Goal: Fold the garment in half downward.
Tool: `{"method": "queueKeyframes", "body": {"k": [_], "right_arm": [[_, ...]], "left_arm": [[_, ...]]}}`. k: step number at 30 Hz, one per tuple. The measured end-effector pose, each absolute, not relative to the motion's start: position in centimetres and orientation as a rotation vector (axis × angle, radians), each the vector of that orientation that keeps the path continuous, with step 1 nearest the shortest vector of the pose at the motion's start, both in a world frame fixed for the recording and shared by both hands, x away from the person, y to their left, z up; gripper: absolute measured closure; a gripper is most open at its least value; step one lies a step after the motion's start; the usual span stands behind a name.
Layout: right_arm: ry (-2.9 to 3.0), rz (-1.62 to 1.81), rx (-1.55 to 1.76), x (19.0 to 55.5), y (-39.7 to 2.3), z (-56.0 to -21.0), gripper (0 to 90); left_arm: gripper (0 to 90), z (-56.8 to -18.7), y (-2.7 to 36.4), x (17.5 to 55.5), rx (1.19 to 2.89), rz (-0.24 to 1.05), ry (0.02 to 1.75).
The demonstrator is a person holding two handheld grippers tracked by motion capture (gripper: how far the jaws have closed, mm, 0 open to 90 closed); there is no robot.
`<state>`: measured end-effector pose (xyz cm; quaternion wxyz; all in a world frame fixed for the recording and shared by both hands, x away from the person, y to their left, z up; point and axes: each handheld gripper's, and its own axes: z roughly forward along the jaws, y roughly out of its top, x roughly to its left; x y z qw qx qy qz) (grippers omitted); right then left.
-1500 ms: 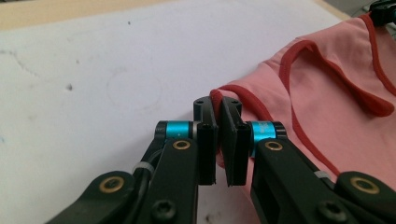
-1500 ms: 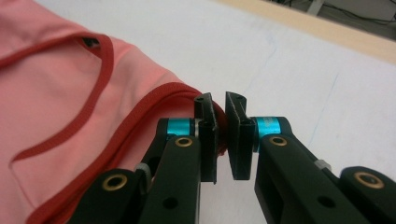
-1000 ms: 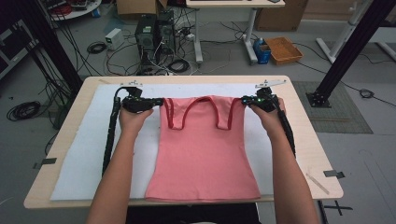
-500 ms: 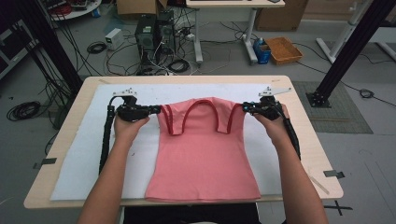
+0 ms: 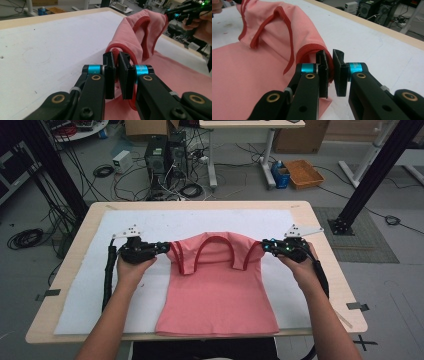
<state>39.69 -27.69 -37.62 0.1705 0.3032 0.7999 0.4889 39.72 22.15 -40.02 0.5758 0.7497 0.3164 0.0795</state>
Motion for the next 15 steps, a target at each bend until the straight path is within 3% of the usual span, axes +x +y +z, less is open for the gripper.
{"method": "queueKeyframes", "body": {"k": [15], "right_arm": [[2.302,1.411,0.813,37.1,-28.3,-39.2,84.3]], "left_arm": [[83.4,-41.4,21.8,36.1,1.81,0.257,0.655]]}}
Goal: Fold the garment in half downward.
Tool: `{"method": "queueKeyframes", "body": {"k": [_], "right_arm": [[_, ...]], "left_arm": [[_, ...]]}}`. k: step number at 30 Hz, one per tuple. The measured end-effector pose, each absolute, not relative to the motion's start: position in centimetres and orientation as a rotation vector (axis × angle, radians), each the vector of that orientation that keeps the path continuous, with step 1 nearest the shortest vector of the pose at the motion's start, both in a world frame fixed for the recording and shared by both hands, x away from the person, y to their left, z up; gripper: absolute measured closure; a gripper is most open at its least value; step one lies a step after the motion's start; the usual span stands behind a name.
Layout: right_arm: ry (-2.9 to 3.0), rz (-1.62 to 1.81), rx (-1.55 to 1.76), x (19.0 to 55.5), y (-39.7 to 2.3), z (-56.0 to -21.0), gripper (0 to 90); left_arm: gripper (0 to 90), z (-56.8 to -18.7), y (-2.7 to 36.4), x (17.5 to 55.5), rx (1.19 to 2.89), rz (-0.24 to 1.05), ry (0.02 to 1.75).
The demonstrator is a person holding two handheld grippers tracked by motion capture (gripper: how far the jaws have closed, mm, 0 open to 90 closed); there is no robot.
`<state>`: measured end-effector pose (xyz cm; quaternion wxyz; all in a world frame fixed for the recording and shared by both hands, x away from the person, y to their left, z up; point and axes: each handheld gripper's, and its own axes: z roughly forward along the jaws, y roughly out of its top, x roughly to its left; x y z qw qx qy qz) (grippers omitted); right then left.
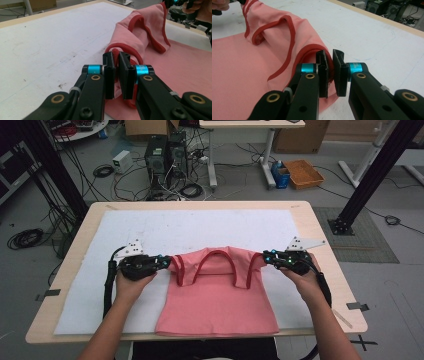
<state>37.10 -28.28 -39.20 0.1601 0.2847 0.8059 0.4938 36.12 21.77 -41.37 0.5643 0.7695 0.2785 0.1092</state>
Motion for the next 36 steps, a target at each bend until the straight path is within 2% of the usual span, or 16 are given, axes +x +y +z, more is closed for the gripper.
{"method": "queueKeyframes", "body": {"k": [11,16,20,22,25,28,32,36], "right_arm": [[2.345,1.52,0.665,32.8,-29.2,-40.5,84.2],[2.399,1.485,0.587,30.1,-29.5,-41.1,83.7],[2.408,1.466,0.6,28.3,-30.4,-41.7,75.5],[2.416,1.465,0.63,27.8,-30.8,-41.8,74.4],[2.408,1.468,0.692,27.4,-31.0,-41.7,70.9],[2.382,1.441,0.784,27.1,-30.7,-41.7,63.6],[2.379,1.383,0.881,26.9,-30.1,-42.1,55.3],[2.391,1.344,0.924,26.8,-29.6,-43.0,50.8]], "left_arm": [[82.8,-42.2,22.4,31.0,1.855,0.223,0.577],[80.9,-43.2,22.7,28.6,1.856,0.167,0.564],[68.6,-43.7,23.5,27.3,1.843,0.114,0.586],[62.2,-43.8,24.0,27.0,1.824,0.115,0.622],[58.5,-43.8,24.4,27.1,1.79,0.11,0.657],[51.2,-43.7,24.3,27.2,1.773,0.115,0.674],[45.6,-43.6,23.7,27.1,1.802,0.12,0.667],[45.5,-43.7,23.1,26.9,1.83,0.101,0.662]]}}
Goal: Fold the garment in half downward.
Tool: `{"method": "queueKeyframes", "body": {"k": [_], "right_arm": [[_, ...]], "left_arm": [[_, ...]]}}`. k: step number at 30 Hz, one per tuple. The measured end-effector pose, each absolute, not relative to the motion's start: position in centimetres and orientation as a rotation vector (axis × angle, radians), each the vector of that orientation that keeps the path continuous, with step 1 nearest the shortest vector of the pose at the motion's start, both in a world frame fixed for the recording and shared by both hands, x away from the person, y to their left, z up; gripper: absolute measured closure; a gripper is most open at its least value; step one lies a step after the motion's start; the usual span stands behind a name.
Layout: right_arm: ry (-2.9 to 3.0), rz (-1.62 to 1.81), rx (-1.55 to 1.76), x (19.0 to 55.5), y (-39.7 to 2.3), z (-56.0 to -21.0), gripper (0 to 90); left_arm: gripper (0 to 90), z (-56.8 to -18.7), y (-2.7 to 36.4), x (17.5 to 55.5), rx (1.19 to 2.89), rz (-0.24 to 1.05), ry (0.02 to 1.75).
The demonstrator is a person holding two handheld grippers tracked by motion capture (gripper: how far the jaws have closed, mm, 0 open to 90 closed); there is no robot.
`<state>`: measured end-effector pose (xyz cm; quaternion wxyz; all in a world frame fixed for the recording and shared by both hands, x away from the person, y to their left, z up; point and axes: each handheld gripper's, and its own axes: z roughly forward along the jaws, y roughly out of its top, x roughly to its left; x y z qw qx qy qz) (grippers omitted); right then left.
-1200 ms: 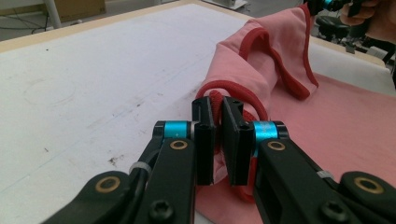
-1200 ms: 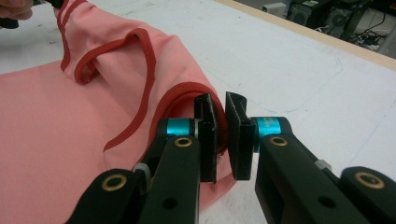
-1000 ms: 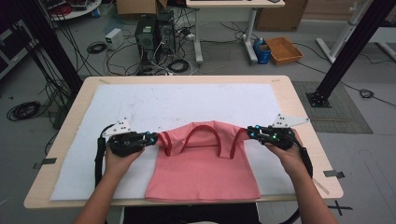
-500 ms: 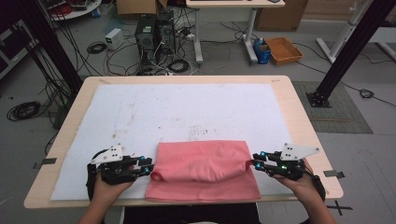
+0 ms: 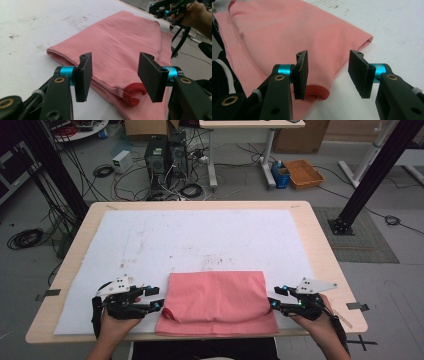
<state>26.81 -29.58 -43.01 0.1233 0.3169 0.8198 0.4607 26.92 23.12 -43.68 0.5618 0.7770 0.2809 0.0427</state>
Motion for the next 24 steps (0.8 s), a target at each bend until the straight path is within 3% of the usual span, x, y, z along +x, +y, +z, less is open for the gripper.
{"method": "queueKeyframes", "body": {"k": [8,13,21,24], "right_arm": [[2.386,1.329,0.955,25.8,-29.3,-43.5,50.3],[2.414,1.322,0.948,25.5,-29.4,-44.2,56.6],[2.504,1.296,0.872,25.3,-28.5,-45.1,82.6],[2.517,1.275,0.849,25.2,-28.1,-44.9,86.7]], "left_arm": [[44.9,-43.6,21.2,25.9,1.92,0.083,0.633],[46.9,-44.1,20.6,25.9,1.991,0.059,0.638],[76.2,-44.9,19.7,26.0,2.099,0.042,0.679],[83.9,-44.9,19.6,26.1,2.108,0.045,0.676]]}}
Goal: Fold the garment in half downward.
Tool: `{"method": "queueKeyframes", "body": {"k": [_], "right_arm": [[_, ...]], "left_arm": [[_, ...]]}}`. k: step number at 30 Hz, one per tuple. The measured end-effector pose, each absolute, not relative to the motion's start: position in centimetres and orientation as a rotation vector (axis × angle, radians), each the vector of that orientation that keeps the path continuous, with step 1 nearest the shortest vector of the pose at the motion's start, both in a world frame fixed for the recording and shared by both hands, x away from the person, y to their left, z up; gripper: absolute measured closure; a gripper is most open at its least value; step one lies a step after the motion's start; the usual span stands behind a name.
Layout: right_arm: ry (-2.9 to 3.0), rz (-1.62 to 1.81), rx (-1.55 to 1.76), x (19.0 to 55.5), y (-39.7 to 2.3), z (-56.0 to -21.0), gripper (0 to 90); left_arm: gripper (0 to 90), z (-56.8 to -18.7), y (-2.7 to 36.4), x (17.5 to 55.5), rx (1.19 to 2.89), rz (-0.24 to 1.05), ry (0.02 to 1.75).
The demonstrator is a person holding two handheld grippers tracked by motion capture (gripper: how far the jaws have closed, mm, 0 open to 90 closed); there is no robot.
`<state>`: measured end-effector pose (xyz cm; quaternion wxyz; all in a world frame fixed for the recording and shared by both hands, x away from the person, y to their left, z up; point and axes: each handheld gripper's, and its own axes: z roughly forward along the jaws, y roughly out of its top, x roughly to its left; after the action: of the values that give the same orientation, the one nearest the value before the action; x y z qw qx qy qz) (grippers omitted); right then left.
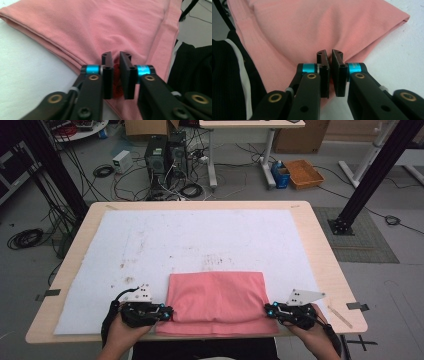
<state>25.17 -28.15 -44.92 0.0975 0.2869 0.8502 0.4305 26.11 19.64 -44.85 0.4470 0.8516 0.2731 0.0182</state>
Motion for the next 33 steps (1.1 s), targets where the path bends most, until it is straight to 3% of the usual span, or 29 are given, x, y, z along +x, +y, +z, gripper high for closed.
{"method": "queueKeyframes", "body": {"k": [11,23,25,27,28,29,33], "right_arm": [[2.48,1.326,0.839,23.7,-28.6,-43.1,87.3],[2.487,1.332,0.827,21.5,-29.4,-43.5,87.2],[2.503,1.342,0.827,21.3,-29.6,-44.2,80.1],[2.487,1.351,0.859,21.3,-29.8,-44.5,63.2],[2.487,1.351,0.859,21.3,-29.8,-44.5,63.2],[2.463,1.37,0.889,21.7,-30.1,-44.3,51.7],[2.425,1.394,0.939,22.7,-30.3,-43.7,46.7]], "left_arm": [[86.1,-43.7,22.0,25.8,1.984,0.019,0.675],[85.4,-44.0,22.3,23.3,1.996,0.023,0.634],[72.6,-44.4,22.2,23.1,1.999,0.037,0.646],[59.9,-44.5,22.3,23.2,2.002,0.039,0.644],[59.9,-44.6,22.3,23.3,1.999,0.039,0.646],[50.0,-44.7,22.2,23.4,1.997,0.042,0.654],[43.1,-44.5,21.9,23.8,1.986,0.041,0.658]]}}
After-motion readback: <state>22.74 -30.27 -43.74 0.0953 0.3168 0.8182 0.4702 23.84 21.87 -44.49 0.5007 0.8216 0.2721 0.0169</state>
